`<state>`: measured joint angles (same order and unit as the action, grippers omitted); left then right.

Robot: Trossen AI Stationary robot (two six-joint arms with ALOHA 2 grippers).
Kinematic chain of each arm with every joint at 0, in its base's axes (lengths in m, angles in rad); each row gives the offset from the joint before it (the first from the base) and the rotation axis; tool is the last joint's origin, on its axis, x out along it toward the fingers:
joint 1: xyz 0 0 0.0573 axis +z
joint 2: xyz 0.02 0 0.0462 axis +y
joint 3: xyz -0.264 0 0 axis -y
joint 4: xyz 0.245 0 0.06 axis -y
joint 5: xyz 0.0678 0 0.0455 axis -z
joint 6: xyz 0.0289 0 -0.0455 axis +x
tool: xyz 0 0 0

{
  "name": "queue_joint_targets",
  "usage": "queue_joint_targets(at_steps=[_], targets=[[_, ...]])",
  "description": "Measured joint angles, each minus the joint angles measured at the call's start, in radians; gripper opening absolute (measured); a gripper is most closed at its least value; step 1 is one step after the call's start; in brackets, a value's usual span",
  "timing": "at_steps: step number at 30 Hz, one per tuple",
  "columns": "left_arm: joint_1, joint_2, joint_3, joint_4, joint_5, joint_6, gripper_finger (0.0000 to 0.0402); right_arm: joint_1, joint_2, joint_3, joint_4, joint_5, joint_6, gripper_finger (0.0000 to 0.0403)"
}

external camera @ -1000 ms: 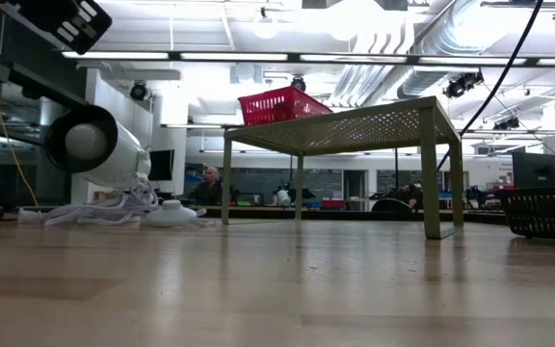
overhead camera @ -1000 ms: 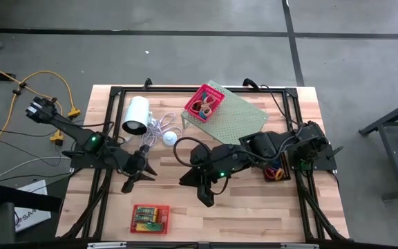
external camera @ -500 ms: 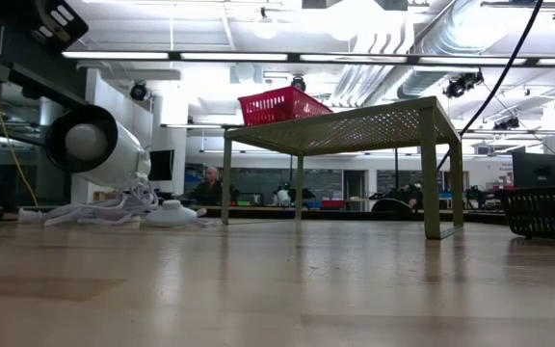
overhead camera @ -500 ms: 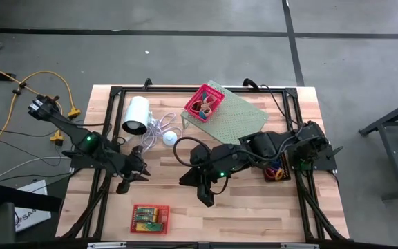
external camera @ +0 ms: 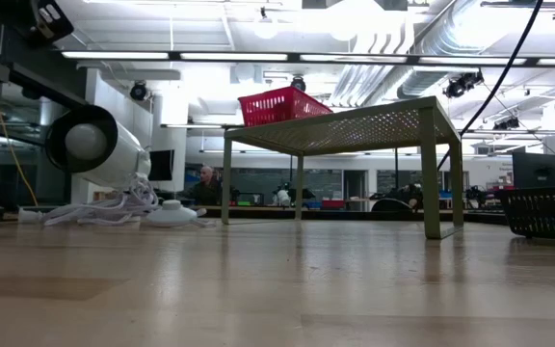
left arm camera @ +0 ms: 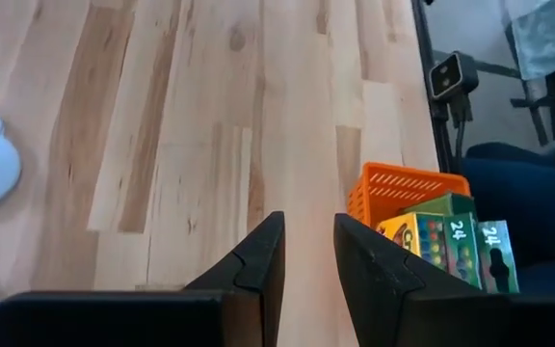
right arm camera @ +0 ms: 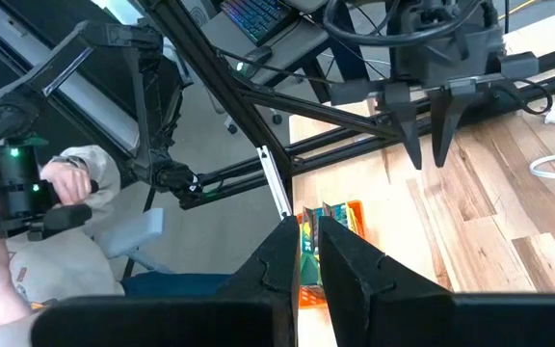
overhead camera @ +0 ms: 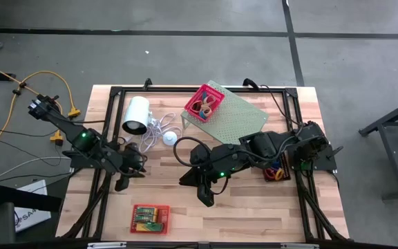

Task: Pick & Place Office Desk Supplies
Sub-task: Put the orange bin into the shelf

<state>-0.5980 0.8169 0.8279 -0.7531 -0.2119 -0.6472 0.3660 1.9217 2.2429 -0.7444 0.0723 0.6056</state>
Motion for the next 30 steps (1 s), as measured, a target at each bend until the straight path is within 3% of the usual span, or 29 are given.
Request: queue_joint_targets(at_steps=[9,14,22,30], targets=[[0.0,0.0,0.057,-0.186,0.003,-0.163,0.0089,0.0,0.0,0.0,0.0,0.0,0.0,0.003],[0.0,0.001,0.057,-0.269,0.056,-0.289,0.0089,0.0,0.0,0.0,0.0,0.0,0.0,0.003],[-0.006,0.001,0.057,-0.287,0.117,-0.453,0.0089,0.0,0.0,0.0,0.0,0.0,0.0,0.003],[-0.111,0.048,0.057,-0.322,0.072,-0.666,0.0089,0.0,0.0,0.0,0.0,0.0,0.0,0.003]])
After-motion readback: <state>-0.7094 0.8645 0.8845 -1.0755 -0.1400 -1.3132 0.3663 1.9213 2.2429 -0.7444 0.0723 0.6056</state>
